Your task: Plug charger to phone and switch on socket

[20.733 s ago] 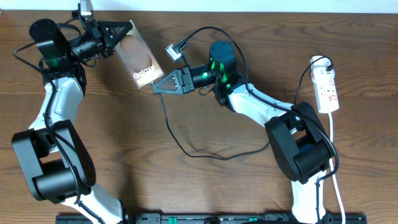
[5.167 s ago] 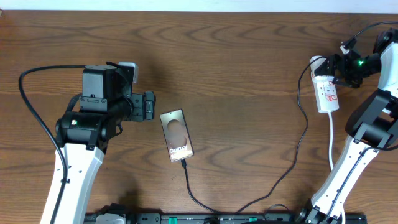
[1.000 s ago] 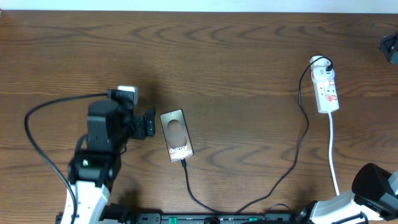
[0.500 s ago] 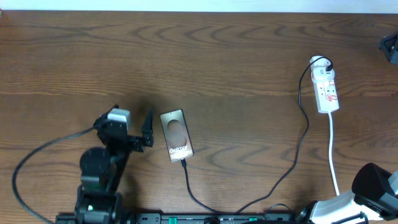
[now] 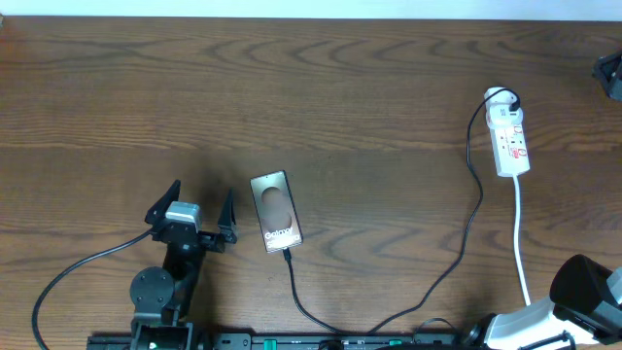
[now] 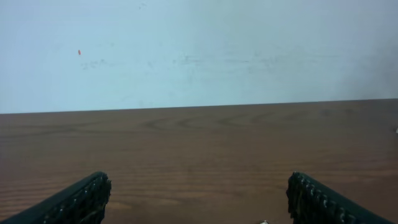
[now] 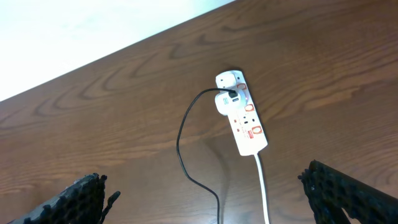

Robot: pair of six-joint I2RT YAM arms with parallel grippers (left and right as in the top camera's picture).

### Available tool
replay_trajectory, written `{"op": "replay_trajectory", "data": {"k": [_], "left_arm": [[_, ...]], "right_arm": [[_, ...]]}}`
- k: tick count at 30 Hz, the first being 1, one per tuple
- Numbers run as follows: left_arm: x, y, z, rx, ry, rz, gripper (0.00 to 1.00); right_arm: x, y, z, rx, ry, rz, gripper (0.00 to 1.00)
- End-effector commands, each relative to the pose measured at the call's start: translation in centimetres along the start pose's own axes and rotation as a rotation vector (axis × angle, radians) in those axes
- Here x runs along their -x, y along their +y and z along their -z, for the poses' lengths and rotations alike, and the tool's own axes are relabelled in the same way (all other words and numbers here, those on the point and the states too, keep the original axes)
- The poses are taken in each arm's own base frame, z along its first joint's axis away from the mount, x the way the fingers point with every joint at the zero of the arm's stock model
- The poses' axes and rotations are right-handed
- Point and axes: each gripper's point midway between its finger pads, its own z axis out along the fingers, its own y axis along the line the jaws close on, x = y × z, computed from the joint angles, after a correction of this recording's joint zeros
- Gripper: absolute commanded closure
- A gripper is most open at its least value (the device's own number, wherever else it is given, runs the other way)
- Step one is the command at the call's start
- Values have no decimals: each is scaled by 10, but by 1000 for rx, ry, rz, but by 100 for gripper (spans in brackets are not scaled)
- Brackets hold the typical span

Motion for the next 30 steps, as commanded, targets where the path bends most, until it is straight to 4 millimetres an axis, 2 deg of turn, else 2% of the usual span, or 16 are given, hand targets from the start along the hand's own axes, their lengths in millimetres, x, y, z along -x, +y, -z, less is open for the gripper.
{"op": "replay_trajectory", "data": {"k": [1, 10, 15, 20, 30], "left_arm": [[-4, 3, 3, 13, -22, -19, 9], [-3, 11, 11, 51, -32, -21, 9], [-19, 17, 13, 74, 32, -11, 9], [-45, 19, 15, 84, 137, 5, 9], [-46, 20, 15, 86, 141, -6, 9]], "right_arm": [[0, 4, 6, -1, -16, -3, 1], [0, 4, 6, -1, -15, -3, 1], [0, 4, 6, -1, -15, -3, 1], [0, 4, 6, -1, -15, -3, 1], [0, 4, 6, -1, -15, -3, 1]]}}
